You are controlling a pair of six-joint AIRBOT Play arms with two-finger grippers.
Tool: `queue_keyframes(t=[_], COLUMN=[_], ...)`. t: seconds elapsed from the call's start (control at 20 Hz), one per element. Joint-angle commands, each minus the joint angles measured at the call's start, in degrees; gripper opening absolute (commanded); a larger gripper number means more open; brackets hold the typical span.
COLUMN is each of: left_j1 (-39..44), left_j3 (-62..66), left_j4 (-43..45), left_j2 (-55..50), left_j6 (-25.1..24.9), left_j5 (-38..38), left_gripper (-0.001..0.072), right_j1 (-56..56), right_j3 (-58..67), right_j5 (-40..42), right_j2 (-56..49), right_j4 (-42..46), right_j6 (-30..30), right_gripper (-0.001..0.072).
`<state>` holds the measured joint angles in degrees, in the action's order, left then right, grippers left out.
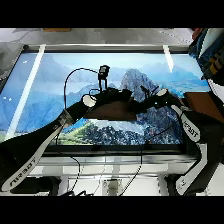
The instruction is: Fold the clothes and pants, and hang the long-sleeved shirts on hangers.
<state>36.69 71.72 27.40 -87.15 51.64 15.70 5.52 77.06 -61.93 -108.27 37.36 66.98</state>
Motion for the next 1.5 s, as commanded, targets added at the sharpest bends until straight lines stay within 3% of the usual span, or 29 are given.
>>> queue_keyframes(t=[0.0, 0.3, 0.6, 0.8, 1.05, 1.25, 1.3, 1.35, 1.4, 1.45], left_j1=[-0.28, -4.5, -11.82, -16.9, -20.17, -20.15, -20.15, -20.15, -20.15, -20.15], left_j3=[0.07, 0.07, 0.07, 0.07, 0.07, 0.02, 0.02, 0.02, 0.02, 0.02], left_j4=[6.51, 18.58, 20.68, 20.68, 20.61, 20.59, 20.59, 20.59, 20.59, 20.59], left_j2=[0.42, 8.13, 20.63, 26.97, 31.67, 31.95, 31.95, 31.95, 31.95, 31.95], left_j6=[0.0, 0.0, 0.0, 0.0, 0.0, 0.0, 0.02, 0.02, 0.0, 0.0], left_j5=[2.03, 3.89, 6.03, 9.01, 12.13, 12.2, 12.17, 12.2, 12.2, 12.2], left_gripper=[0.0692, 0.0691, 0.0691, 0.0691, 0.0691, 0.0691, 0.0691, 0.0691, 0.0691, 0.0691], right_j1=[2.36, -5.35, -24.68, -39.98, -55.04, -59.58, -59.56, -59.56, -59.49, -59.52], right_j3=[0.83, 8.11, 9.6, 9.6, 9.57, 8.72, 8.63, 8.63, 8.63, 8.63], right_j5=[3.87, -2.89, -4.74, -8.5, -21.4, -36.37, -36.17, -35.63, -35.26, -34.58], right_j2=[-0.11, 7.76, 25.73, 36.52, 44.11, 43.25, 43.19, 43.19, 43.19, 43.19], right_j4=[-1.66, -1.73, 0.59, 14.97, 38.45, 43.63, 44.57, 44.61, 44.57, 44.52], right_j6=[-0.44, -0.2, 6.05, 16.09, 27.41, 31.12, 31.15, 31.12, 30.93, 30.93], right_gripper=[0.0011, 0.001, 0.0011, 0.0011, 0.001, 0.0023, 0.0199, 0.055, 0.0686, 0.0691])
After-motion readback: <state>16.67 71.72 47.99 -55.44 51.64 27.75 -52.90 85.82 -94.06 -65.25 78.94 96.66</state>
